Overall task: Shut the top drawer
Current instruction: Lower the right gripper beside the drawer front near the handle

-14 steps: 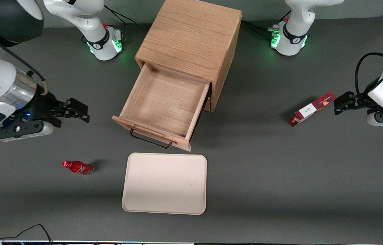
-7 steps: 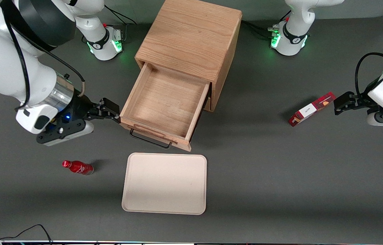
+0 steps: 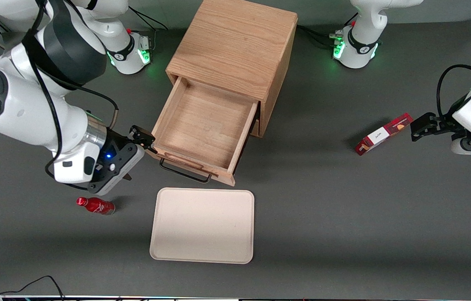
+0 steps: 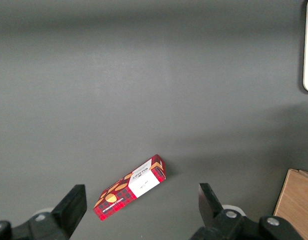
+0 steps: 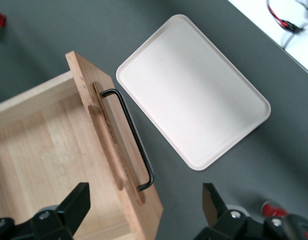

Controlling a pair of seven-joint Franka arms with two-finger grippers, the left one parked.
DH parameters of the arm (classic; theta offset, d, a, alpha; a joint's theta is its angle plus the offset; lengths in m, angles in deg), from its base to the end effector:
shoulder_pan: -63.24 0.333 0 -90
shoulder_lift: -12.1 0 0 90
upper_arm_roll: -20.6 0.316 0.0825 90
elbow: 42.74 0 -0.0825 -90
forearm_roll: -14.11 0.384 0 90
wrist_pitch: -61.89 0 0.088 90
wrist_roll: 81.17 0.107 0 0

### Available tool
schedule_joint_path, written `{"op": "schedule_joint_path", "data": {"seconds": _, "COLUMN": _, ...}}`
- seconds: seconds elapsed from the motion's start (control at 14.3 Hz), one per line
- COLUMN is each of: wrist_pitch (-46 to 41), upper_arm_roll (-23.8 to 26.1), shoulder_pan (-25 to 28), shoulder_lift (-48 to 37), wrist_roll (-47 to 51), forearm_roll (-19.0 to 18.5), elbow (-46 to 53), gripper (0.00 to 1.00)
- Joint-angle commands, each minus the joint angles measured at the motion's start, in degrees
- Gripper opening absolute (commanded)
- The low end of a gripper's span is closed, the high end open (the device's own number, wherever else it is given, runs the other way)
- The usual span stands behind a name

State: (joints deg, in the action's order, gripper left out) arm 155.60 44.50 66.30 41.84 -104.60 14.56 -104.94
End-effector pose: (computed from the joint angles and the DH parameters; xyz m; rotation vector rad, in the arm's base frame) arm 0.6555 0.2446 0.5537 -2.6852 -1.1710 -0.0987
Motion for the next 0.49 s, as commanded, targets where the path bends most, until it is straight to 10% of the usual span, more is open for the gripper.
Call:
{"op": "schedule_joint_path", "data": {"seconds": 0.0, "wrist_pitch": -3.17, "upper_arm_roll": 0.53, "shoulder_pan": 0.89, "shoulder_lift": 7.50, "wrist_roll": -9.06, "forearm_roll": -3.86, "elbow": 8.22, "gripper": 1.00}}
{"op": "schedule_joint_path", "data": {"seconds": 0.42, "wrist_pitch": -4.14, "upper_arm_roll": 0.36, "shoulder_pan": 1.16, "shoulder_lift": 8.83, "wrist_roll": -12.34, "forearm_roll": -4.41, "elbow": 8.32, "gripper": 1.00}}
